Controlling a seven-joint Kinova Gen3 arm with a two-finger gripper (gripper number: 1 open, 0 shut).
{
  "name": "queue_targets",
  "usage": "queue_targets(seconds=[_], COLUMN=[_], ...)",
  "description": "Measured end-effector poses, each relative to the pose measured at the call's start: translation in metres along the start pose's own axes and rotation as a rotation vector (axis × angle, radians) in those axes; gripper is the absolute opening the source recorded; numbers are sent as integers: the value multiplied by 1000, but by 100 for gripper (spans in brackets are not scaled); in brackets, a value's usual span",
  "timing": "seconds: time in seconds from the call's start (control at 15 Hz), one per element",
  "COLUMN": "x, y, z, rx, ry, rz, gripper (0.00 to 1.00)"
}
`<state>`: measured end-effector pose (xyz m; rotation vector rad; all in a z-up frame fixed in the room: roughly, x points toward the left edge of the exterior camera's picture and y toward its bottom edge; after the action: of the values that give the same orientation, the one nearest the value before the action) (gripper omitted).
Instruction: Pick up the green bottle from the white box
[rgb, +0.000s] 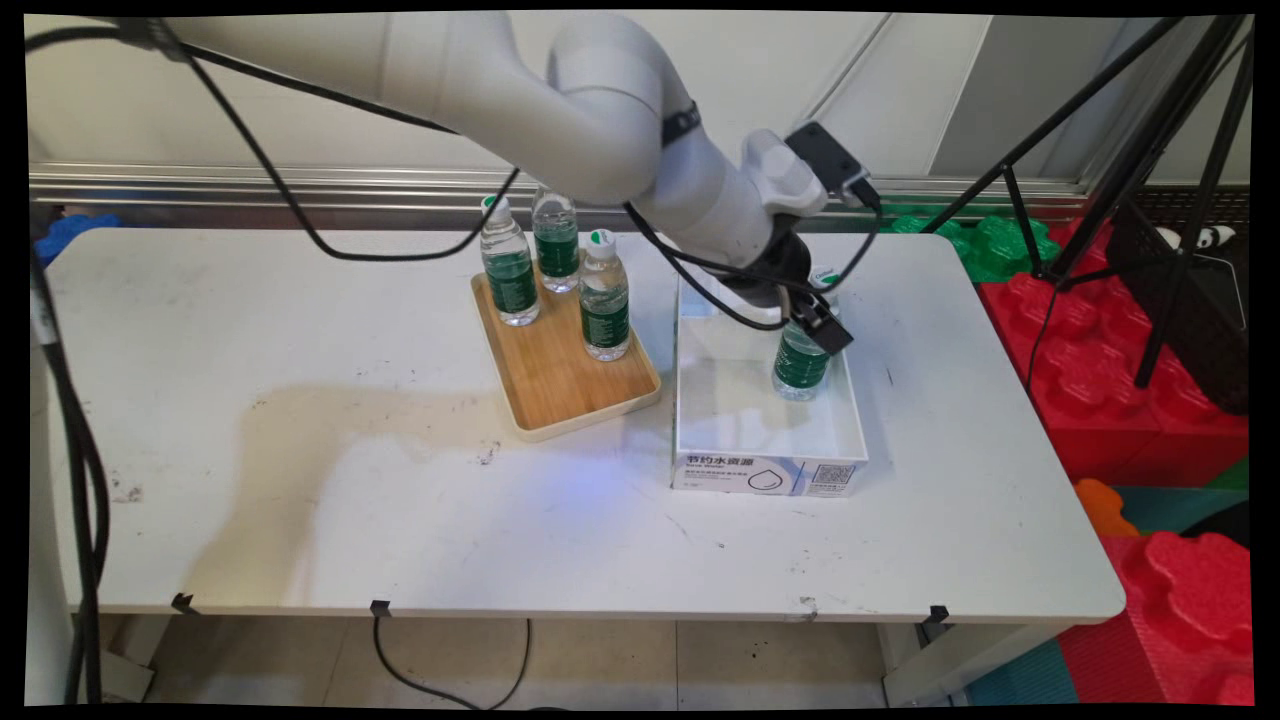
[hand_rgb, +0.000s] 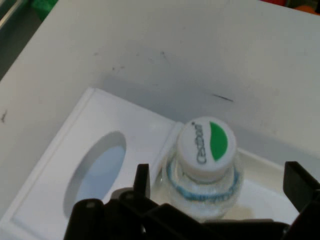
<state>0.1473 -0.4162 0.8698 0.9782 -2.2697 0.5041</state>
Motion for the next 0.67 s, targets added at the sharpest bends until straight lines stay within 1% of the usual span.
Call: queue_targets(seconds=[0.27,0.53,0.6,0.67], x=[0,-1,-1,-2], y=[4,6,6,6], z=[29,46,49,51], rx=[-7,-8,-7,-5], ry=[5,6,6,7], rz=[13,22,25,26], gripper=[100,100,0,0])
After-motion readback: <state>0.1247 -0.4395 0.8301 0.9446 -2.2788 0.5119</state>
